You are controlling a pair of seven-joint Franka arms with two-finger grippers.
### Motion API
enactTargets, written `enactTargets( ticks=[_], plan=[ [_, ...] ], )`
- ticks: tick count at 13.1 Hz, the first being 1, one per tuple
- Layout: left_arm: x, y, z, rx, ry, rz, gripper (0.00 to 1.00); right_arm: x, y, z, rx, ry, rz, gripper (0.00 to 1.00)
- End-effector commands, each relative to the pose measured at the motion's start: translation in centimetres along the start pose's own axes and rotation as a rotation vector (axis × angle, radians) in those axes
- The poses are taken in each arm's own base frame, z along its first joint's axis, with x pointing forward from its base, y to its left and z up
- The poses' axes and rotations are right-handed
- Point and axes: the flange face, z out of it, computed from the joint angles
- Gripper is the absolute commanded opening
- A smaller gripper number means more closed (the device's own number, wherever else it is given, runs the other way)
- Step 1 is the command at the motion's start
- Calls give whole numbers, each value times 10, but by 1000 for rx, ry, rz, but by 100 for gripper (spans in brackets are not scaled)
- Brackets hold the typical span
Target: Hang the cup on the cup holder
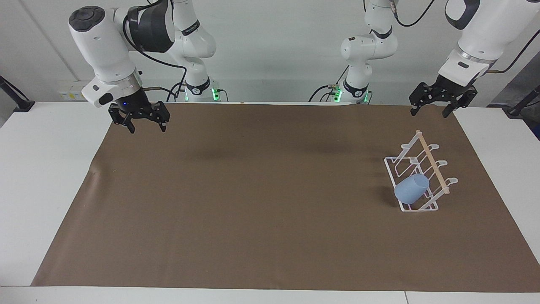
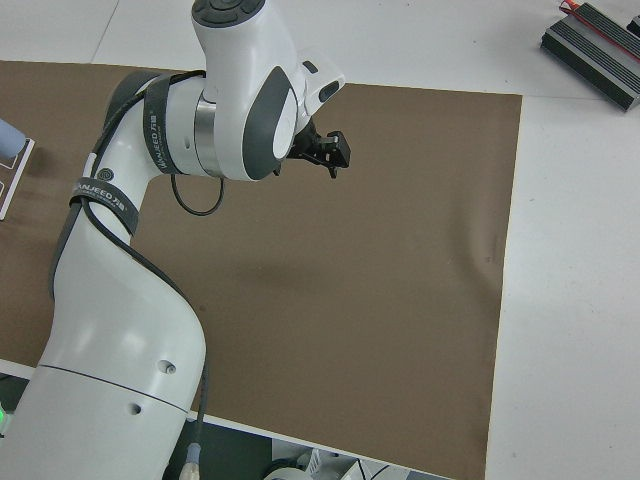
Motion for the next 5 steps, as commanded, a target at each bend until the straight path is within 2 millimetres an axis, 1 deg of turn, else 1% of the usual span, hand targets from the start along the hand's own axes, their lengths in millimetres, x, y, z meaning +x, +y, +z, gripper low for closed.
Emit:
enactTargets(
  ticks=[1,4,5],
  plan=[
    [-1,5,-2,-8,-1,-9,100,-1,1,-2,-12,8,7,100],
    [-2,5,-1,-9,1,-11,100,-1,0,-2,-12,6,4,100],
    [-3,5,-1,-9,1,-11,100,-1,2,-2,-12,5,6,100]
  ],
)
